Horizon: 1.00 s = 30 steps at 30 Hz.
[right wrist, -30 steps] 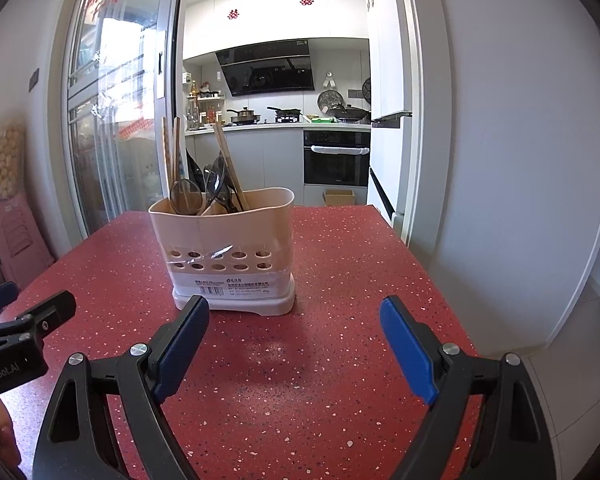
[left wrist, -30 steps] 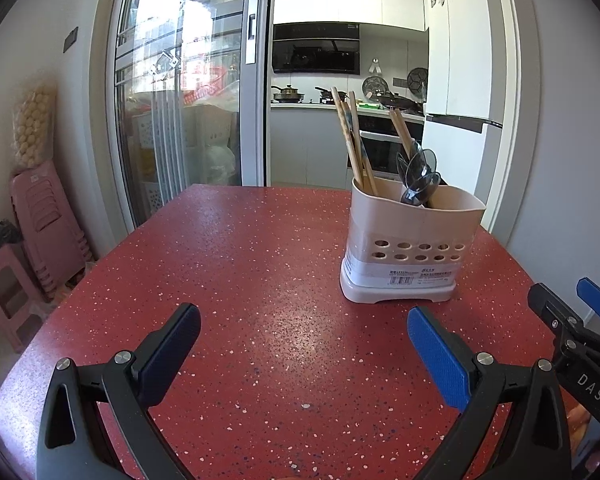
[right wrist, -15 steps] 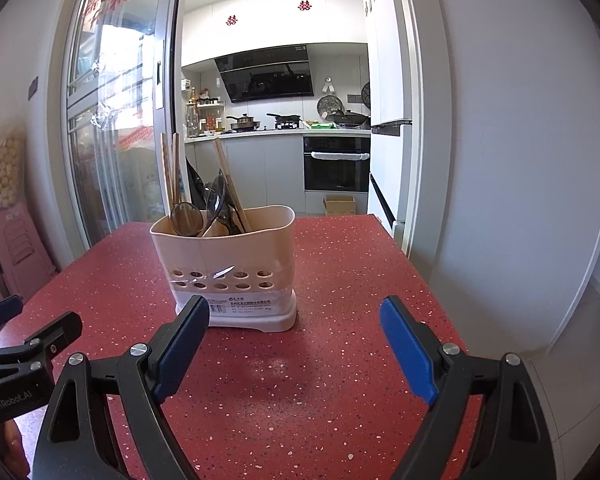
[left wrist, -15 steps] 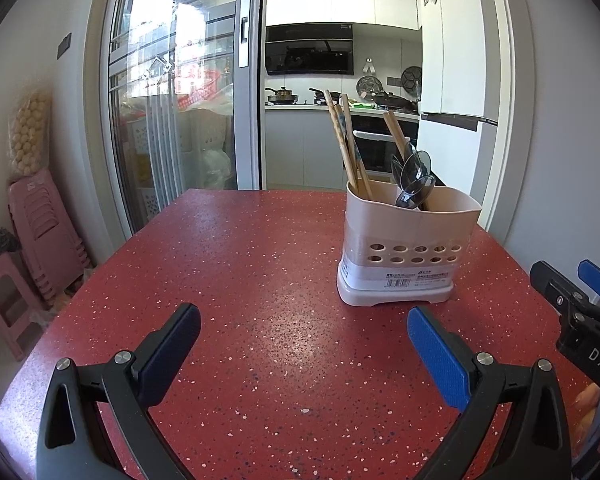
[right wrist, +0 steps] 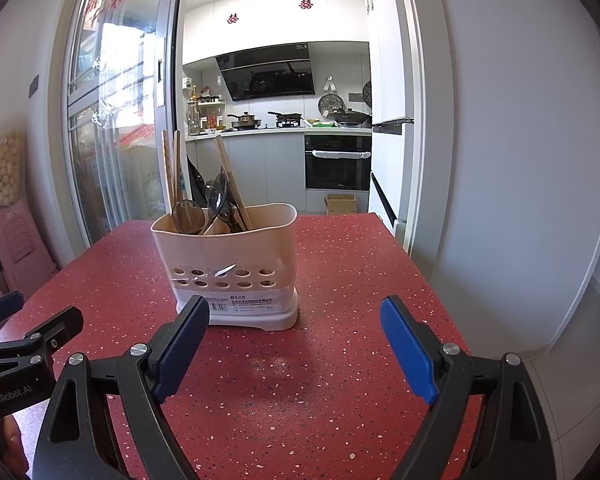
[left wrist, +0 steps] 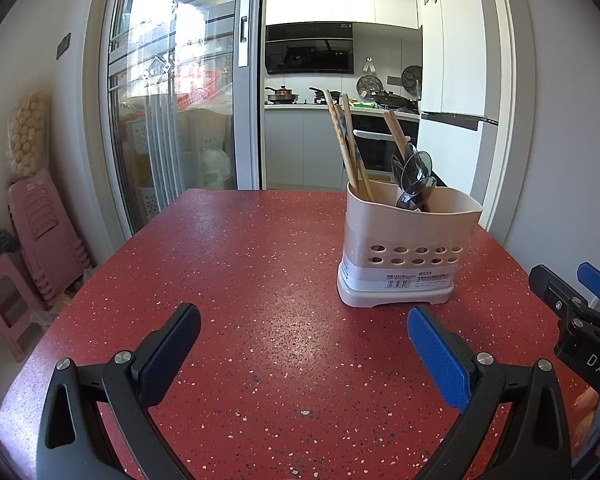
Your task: Organize utensils
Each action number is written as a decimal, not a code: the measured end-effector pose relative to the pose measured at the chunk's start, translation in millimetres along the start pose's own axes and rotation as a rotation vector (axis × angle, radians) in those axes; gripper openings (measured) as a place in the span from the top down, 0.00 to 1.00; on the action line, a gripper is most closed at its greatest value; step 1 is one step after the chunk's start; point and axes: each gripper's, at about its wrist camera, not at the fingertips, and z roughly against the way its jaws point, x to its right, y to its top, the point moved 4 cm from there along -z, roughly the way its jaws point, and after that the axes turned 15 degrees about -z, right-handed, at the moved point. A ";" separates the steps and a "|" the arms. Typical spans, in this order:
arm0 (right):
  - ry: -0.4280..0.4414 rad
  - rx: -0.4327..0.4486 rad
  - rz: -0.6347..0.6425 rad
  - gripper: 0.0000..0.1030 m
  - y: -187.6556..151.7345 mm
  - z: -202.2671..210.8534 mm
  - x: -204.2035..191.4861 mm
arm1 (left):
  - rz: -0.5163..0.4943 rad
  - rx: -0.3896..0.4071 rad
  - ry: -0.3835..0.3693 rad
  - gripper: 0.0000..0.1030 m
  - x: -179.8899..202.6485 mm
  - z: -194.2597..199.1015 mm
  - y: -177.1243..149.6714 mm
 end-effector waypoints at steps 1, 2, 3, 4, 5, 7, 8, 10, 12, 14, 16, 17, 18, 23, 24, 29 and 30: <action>0.000 0.000 0.000 0.13 0.3 -0.3 0.3 | 0.000 -0.001 -0.001 0.00 -0.1 -0.2 -0.3; -0.001 0.000 0.001 0.13 0.2 -0.3 0.3 | 0.000 -0.001 -0.001 0.00 0.0 -0.2 -0.4; 0.000 0.000 0.001 0.13 0.5 -0.7 0.6 | -0.001 -0.001 -0.001 0.00 0.1 0.0 -0.2; 0.000 -0.001 0.001 0.13 0.6 -1.1 0.6 | -0.001 -0.001 0.000 0.00 0.0 -0.1 -0.2; 0.000 0.000 0.001 0.13 0.7 -1.1 0.9 | -0.001 -0.002 -0.001 0.00 0.1 0.0 -0.1; 0.001 0.000 0.001 0.13 0.8 -1.0 0.8 | -0.001 -0.001 -0.001 0.00 0.3 -0.2 -0.2; 0.000 0.001 0.001 0.13 0.8 -1.1 1.0 | -0.001 -0.001 -0.001 0.00 0.4 -0.3 -0.2; 0.000 0.001 0.000 0.13 1.2 -1.3 1.1 | 0.000 -0.001 -0.001 0.00 0.5 0.0 0.0; 0.000 0.001 -0.001 0.13 1.5 -1.5 1.3 | 0.000 -0.001 0.000 0.00 0.4 -0.2 -0.1; 0.000 0.001 0.000 0.13 1.4 -1.5 1.3 | -0.001 -0.001 -0.001 0.00 0.4 -0.3 -0.2; 0.000 0.002 0.000 0.13 1.2 -0.8 1.5 | -0.001 -0.001 -0.001 0.00 0.5 -0.1 -0.1; 0.001 0.001 0.000 0.13 1.2 -0.9 1.5 | -0.001 -0.001 -0.001 0.00 0.5 -0.2 -0.1; 0.001 0.000 0.000 0.13 1.2 -1.0 1.5 | -0.002 -0.001 -0.001 0.00 0.5 0.1 0.2; 0.000 0.000 0.000 0.13 1.2 -1.2 1.6 | 0.000 -0.001 -0.002 0.00 0.7 -0.1 0.0; 0.000 0.000 0.000 0.13 1.3 -1.4 1.6 | 0.000 -0.001 -0.002 0.00 0.9 0.0 0.1; -0.001 -0.001 0.000 0.13 1.3 -1.4 1.7 | 0.001 -0.002 -0.002 0.00 1.0 -0.1 0.1; 0.000 -0.001 -0.001 0.13 1.3 -1.4 1.9 | -0.001 -0.001 -0.002 0.00 1.1 -0.1 0.0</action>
